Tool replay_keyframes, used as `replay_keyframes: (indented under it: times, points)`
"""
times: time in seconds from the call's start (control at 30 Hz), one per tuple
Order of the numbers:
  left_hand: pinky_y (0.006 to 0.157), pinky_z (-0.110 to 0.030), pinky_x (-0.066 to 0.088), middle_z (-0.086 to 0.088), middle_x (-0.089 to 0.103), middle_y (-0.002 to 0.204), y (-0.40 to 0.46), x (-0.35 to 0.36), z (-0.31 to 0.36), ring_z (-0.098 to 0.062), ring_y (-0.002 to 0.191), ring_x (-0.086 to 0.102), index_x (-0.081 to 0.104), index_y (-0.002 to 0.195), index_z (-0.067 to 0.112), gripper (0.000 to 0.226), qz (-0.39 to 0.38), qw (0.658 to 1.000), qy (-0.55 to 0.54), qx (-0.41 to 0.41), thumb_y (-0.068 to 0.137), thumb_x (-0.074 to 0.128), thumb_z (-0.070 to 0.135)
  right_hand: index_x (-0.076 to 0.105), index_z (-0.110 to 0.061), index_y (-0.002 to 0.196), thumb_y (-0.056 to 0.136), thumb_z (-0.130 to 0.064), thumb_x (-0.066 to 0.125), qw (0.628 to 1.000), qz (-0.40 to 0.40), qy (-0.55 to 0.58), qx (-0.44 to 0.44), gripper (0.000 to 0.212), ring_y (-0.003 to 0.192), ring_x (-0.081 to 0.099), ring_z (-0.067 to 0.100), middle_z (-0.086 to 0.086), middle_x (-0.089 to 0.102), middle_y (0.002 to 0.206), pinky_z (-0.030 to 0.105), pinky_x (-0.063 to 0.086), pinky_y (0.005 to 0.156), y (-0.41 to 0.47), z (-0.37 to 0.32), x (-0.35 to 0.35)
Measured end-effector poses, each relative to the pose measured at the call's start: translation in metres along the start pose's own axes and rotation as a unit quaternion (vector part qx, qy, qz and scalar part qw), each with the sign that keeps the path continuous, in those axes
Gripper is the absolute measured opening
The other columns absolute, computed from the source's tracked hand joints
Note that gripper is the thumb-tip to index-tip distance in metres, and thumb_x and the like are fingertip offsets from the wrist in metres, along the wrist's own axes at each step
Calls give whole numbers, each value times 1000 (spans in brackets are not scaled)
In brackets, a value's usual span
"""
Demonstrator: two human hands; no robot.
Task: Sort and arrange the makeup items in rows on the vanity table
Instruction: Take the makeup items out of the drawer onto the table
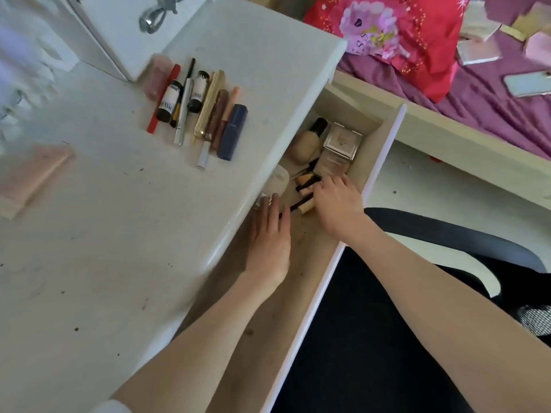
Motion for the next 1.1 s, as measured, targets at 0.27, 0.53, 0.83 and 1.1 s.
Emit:
replay_keyframes:
  times: [0.27,0.53,0.83,1.1]
  points:
    - [114,-46,-2,-18,-15,154,41,9,-12,-34,142,-12,-8,146,7,72,-11,997,64,-33,93,41,2,39,-10,135,90,-17,52,999,-36,-21,-9,47,129,32,29,12,42,136,39,32,100,38,-10,9]
    - [111,-45,28,-21,28,148,29,8,-5,-36,137,26,28,144,9,69,45,996,64,-46,83,59,-2,41,-12,133,92,-20,51,989,-96,-69,-88,43,130,31,27,12,38,140,44,29,104,35,-8,23]
    - [101,-41,41,-19,30,144,26,10,-12,-36,124,39,32,142,19,76,33,997,-4,-70,77,67,1,41,-10,131,97,-17,38,978,-113,-122,-122,36,129,31,26,13,38,140,48,29,100,35,-9,27]
    - [86,-45,51,-23,41,134,22,16,-12,-39,109,49,51,125,13,63,56,995,-33,-75,69,75,1,54,-13,123,94,-10,46,976,-103,-137,-133,30,126,36,27,11,45,134,51,29,100,36,-12,24]
Point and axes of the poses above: each hand's wrist, its own y-axis towards the middle knuckle, its own x-axis out of the palm, z = x × y, the point moved 3 cm from there along y, towards the middle knuckle
